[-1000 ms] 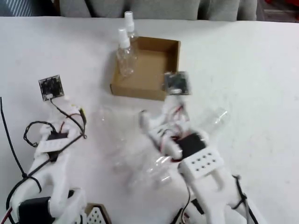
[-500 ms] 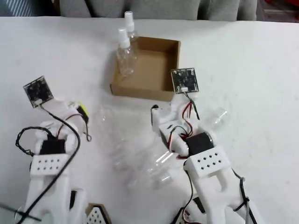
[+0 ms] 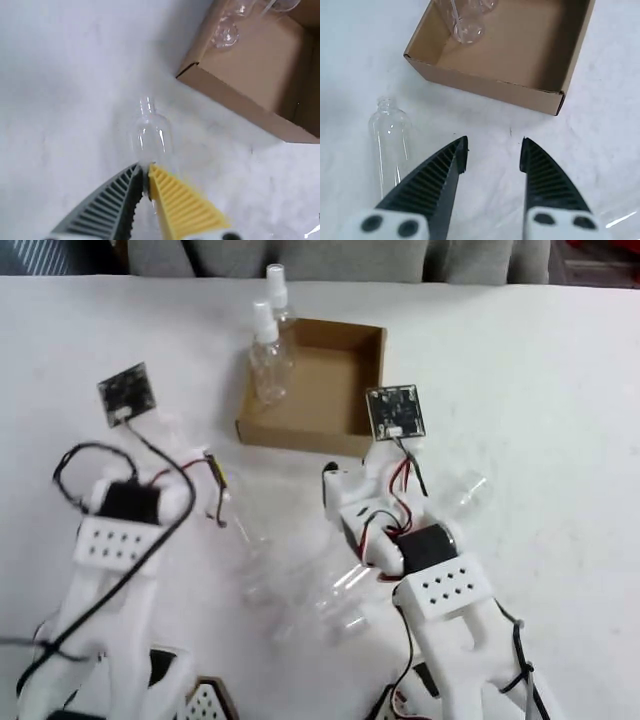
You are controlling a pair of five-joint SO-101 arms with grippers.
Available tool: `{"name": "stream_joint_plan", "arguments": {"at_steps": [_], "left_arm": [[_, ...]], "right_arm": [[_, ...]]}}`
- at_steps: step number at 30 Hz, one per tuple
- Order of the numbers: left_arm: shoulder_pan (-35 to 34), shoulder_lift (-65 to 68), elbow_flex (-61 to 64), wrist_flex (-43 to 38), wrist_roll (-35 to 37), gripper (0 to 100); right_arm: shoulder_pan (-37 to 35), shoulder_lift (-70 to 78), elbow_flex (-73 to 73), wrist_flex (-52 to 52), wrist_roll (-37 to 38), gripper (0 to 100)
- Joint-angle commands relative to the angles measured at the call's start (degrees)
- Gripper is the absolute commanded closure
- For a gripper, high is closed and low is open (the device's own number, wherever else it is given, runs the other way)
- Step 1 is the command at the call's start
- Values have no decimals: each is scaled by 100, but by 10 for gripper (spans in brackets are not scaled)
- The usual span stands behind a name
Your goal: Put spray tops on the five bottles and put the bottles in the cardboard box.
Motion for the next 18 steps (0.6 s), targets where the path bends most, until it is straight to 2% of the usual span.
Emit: {"name": "stream_joint_plan", "arguments": {"at_steps": [1,13,15,18], "left_arm": [[110,444,-484,202,193,976],[127,497,-475,158,422,974],[145,497,-484,158,422,941],[215,497,-448,158,422,822]], "right_arm": [[66,-163,-35,-119,70,865],[75,-163,-35,-119,70,865],[75,-163,-35,-119,79,865],[57,-163,-44,-127,79,865]]}}
